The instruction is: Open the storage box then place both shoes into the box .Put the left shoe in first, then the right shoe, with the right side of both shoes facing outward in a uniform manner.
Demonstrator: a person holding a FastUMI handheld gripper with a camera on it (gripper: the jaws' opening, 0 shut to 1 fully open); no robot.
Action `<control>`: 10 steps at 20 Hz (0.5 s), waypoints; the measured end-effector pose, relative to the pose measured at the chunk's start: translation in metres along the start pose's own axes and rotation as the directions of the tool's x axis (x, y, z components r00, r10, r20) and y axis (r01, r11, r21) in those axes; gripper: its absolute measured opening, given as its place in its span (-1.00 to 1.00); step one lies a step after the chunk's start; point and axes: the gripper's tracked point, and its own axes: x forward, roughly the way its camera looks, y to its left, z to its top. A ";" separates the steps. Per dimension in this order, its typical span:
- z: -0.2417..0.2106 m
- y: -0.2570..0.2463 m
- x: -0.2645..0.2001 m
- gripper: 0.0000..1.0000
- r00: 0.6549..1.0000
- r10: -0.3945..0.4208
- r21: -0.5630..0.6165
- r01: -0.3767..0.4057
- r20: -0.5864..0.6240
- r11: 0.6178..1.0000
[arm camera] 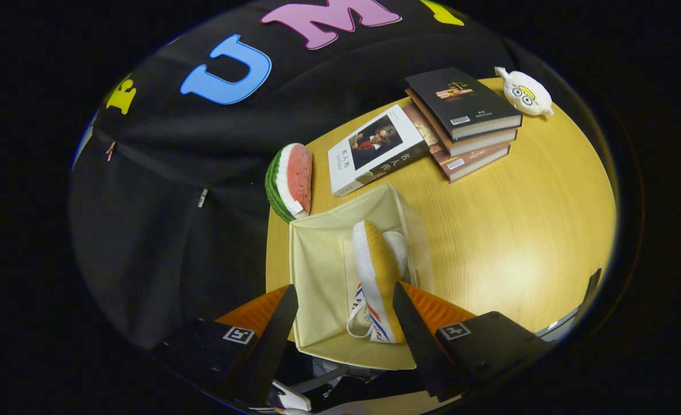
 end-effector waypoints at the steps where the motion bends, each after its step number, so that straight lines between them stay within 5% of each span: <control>1: 0.006 0.001 -0.007 0.99 1.000 -0.010 -0.023 0.011 0.028 1.000; 10: 0.075 -0.013 -0.095 0.98 0.937 -0.057 -0.224 0.141 0.345 0.964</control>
